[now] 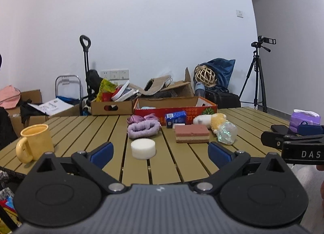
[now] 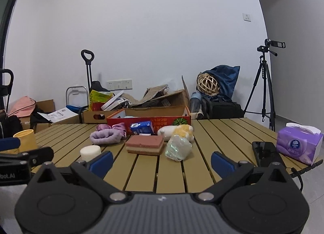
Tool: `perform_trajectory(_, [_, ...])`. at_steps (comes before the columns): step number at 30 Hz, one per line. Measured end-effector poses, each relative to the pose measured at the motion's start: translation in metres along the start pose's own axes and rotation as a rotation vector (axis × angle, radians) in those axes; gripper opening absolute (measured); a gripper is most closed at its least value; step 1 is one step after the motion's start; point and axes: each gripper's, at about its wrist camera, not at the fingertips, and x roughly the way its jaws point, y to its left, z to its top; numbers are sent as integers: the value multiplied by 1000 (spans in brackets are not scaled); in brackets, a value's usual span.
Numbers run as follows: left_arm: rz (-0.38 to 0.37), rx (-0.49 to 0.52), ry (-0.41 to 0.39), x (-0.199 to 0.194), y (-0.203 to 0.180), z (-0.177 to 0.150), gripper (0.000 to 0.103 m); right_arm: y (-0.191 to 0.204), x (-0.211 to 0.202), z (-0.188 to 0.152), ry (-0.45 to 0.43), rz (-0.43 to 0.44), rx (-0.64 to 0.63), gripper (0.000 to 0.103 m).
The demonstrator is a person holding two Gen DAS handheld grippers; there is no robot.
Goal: Organize soft objects
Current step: 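Reach both grippers to the lavender fuzzy headband and grasp it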
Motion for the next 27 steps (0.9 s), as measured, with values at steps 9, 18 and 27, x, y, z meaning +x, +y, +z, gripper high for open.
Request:
perform_trajectory(9, [-31, -90, 37, 21, 18, 19, 102, 4, 17, 12, 25, 63, -2, 102])
perform_trajectory(18, [46, -249, 101, 130, 90, 67, 85, 24, 130, 56, 149, 266, 42, 74])
perform_trajectory(27, [6, -477, 346, 304, 149, 62, 58, 74, 324, 86, 313, 324, 96, 55])
